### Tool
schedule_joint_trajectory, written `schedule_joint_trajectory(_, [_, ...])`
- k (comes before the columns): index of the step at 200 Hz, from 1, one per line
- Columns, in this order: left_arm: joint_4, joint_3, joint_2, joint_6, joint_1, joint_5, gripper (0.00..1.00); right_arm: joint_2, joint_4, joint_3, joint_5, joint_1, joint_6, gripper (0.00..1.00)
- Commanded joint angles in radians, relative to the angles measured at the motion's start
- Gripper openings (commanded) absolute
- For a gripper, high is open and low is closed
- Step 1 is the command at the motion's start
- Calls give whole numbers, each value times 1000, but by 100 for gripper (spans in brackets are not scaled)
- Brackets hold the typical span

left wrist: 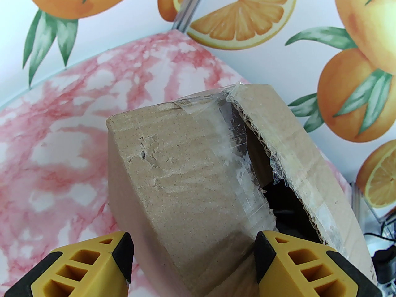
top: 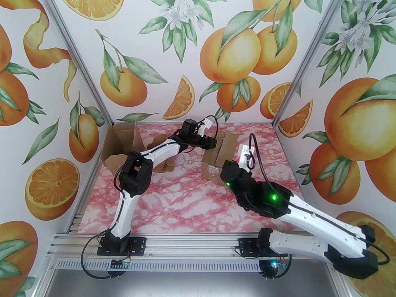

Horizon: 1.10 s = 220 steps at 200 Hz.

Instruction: Unpack the express box

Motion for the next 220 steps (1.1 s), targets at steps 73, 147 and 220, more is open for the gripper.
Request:
schedule_joint_trajectory(73, [-39, -79, -156, -19, 24, 57, 75, 235, 332, -98, -249, -603, -358, 0])
schedule_joint_trajectory(147, [-69, -229, -253, 28, 36, 175, 74, 734, 500, 216, -465, -665, -474, 0])
schedule_joint_trajectory(220, [-70, -429, -387, 47, 14, 266, 73, 1001, 554, 503, -657, -639, -599, 0])
